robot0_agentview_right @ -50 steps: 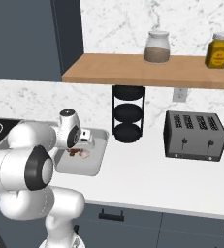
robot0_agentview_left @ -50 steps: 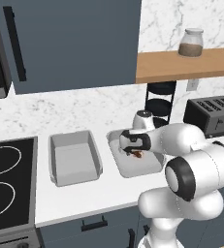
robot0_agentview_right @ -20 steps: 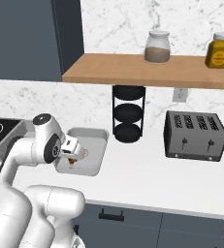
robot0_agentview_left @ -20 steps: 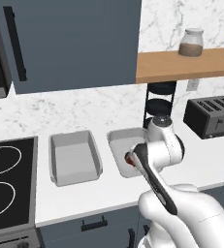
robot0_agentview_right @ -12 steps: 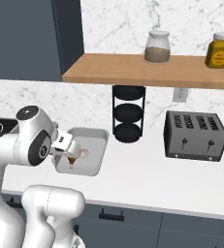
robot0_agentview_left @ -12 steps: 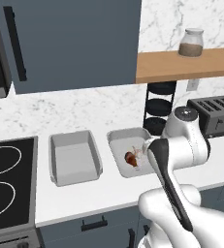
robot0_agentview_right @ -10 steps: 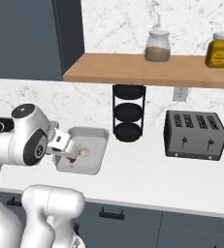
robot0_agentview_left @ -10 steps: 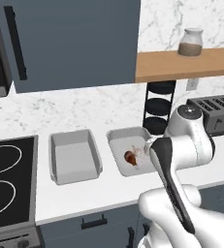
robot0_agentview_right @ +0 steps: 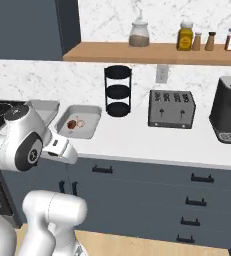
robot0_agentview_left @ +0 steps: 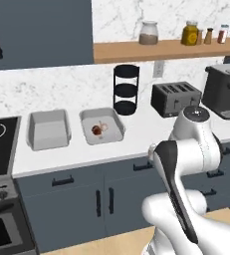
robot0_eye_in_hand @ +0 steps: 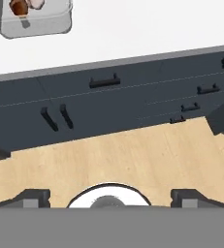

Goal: Place one garlic and one chicken drumstick in each tupperware on the nearby counter, to pack two identical lunches.

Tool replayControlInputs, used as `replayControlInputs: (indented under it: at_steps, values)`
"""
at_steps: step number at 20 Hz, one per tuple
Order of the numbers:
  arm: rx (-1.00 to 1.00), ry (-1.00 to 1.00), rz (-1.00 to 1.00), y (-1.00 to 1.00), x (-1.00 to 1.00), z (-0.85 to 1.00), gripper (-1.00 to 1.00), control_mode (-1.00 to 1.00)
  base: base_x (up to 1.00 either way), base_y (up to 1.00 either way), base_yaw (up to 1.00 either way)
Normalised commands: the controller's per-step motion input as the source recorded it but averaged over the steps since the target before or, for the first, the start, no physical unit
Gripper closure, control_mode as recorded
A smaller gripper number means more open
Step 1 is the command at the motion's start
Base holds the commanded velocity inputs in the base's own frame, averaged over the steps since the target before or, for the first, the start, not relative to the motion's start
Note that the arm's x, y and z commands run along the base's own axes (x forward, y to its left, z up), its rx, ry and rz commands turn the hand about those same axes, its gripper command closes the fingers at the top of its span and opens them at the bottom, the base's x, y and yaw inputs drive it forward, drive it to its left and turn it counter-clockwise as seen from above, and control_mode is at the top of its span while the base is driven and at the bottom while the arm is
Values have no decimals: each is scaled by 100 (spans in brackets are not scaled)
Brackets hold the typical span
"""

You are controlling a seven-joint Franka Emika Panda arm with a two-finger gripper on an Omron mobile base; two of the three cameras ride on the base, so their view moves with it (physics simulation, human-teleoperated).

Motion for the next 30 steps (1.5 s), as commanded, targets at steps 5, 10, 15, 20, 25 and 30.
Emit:
replayControlInputs:
  at_steps: [5,10,15,20,25,30]
  values:
    - [0,0,0,0,0,0,-100,100,-64,-100,-11]
    - [0,0,0,0,0,0,-100,100,-46,-100,-5]
    - [0,0,0,0,0,0,-100,100,-22,-100,-3]
    - [0,0,0,0,0,0,-100,100,-1,-100,0]
    - [0,0,0,0,0,0,-100,100,0,-97,0]
    - [0,0,0,0,0,0,-100,100,0,-92,0]
